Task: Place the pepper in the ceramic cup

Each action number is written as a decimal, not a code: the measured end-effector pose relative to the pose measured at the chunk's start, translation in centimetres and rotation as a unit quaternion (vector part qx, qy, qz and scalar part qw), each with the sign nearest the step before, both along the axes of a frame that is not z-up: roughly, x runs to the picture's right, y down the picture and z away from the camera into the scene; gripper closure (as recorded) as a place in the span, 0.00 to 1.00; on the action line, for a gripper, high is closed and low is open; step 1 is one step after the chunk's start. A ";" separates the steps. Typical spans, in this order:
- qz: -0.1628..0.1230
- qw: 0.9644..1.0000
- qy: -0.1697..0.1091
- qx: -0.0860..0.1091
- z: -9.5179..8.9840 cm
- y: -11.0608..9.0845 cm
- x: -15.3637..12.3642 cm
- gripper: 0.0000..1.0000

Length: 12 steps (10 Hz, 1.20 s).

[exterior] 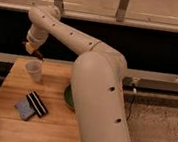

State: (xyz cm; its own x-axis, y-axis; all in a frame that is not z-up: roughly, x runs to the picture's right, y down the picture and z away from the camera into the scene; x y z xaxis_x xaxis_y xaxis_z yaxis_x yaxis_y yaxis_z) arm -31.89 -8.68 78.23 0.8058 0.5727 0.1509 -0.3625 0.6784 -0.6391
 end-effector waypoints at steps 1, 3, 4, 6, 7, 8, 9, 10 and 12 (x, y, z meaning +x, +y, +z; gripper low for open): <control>0.003 1.000 -0.002 0.002 0.0 0.0 -0.1 1.00; 0.008 1.000 -0.006 0.004 -0.1 -0.1 -0.2 1.00; 0.009 1.000 -0.008 0.004 -0.1 -0.1 -0.4 1.00; 0.010 1.000 -0.014 0.006 -0.2 -0.1 -1.0 1.00; 0.011 1.000 -0.017 0.006 -0.3 -0.2 -1.2 1.00; 0.011 1.000 -0.019 0.006 -0.3 -0.1 -1.3 1.00; 0.011 1.000 -0.019 0.006 -0.3 -0.2 -1.3 1.00; 0.011 1.000 -0.019 0.006 -0.3 -0.2 -1.3 1.00; 0.011 1.000 -0.020 0.006 -0.3 -0.1 -1.3 1.00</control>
